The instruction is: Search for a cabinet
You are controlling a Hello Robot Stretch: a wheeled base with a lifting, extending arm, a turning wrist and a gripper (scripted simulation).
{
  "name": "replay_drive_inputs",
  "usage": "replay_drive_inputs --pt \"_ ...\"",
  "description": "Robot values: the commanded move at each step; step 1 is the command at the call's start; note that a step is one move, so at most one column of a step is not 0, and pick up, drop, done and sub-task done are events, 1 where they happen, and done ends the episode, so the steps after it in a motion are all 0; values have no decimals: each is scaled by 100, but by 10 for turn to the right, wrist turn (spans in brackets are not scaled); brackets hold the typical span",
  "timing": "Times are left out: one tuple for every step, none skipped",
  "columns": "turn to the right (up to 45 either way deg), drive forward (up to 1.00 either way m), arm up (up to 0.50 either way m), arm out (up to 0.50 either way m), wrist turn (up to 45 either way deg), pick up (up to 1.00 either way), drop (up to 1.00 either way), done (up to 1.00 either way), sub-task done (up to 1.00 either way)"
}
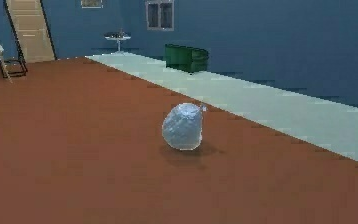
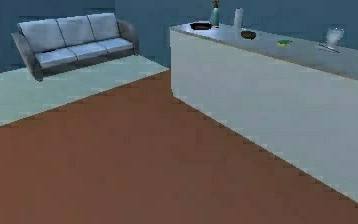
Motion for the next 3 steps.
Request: replay_drive_inputs --pt "0 50 0 0 0 0 0 0 0" --pt "-390 0 0 0 0 0 0 0 0" --pt "0 50 0 0 0 0 0 0 0"
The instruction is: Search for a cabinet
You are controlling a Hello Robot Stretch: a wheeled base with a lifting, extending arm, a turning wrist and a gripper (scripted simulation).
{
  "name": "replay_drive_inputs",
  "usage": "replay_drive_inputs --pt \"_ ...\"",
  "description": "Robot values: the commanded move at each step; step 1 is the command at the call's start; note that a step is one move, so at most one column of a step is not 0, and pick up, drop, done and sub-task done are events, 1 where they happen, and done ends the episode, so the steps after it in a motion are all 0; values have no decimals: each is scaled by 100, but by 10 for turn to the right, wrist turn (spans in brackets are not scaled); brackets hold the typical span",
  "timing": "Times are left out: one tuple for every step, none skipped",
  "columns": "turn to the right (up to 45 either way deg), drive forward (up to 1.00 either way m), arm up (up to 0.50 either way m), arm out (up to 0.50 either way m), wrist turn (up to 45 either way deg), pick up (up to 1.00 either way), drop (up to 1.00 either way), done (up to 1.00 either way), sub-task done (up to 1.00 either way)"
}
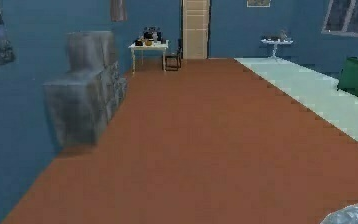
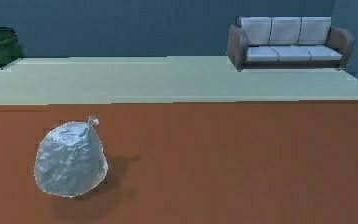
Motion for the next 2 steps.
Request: replay_drive_inputs --pt "-150 0 0 0 0 0 0 0 0" --pt "0 100 0 0 0 0 0 0 0"
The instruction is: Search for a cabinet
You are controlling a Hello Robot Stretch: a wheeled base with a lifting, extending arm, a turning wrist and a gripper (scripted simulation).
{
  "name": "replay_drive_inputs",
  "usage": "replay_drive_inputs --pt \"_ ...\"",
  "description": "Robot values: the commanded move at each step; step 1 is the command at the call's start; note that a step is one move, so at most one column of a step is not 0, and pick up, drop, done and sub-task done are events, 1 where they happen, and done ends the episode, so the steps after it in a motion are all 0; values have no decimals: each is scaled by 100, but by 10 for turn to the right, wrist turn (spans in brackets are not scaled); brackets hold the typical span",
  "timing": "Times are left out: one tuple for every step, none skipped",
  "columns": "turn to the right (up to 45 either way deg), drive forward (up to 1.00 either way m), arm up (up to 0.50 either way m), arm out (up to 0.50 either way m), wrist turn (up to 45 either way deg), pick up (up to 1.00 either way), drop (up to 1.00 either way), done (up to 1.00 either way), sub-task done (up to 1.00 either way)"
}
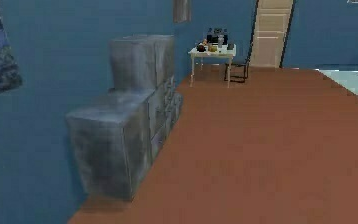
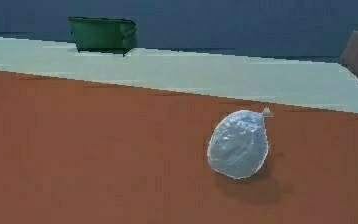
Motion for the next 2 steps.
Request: replay_drive_inputs --pt "0 50 0 0 0 0 0 0 0" --pt "-120 0 0 0 0 0 0 0 0"
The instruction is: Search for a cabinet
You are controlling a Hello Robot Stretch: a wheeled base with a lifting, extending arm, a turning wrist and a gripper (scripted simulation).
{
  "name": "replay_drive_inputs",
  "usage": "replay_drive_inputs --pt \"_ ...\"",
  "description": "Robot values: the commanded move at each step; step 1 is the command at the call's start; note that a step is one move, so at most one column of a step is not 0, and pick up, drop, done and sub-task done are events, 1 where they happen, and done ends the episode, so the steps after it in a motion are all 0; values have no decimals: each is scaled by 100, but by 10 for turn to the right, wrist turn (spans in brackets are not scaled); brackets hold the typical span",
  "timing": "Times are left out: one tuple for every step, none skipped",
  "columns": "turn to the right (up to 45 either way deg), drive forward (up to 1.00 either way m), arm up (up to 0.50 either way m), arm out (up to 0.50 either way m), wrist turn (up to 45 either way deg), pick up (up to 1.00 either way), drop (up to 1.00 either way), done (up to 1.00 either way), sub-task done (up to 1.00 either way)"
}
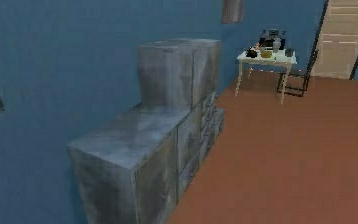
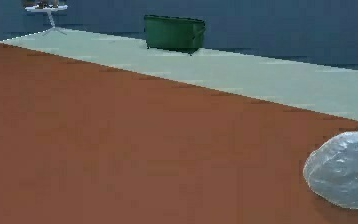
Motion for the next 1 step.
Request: replay_drive_inputs --pt "0 0 0 0 0 0 0 100 0"
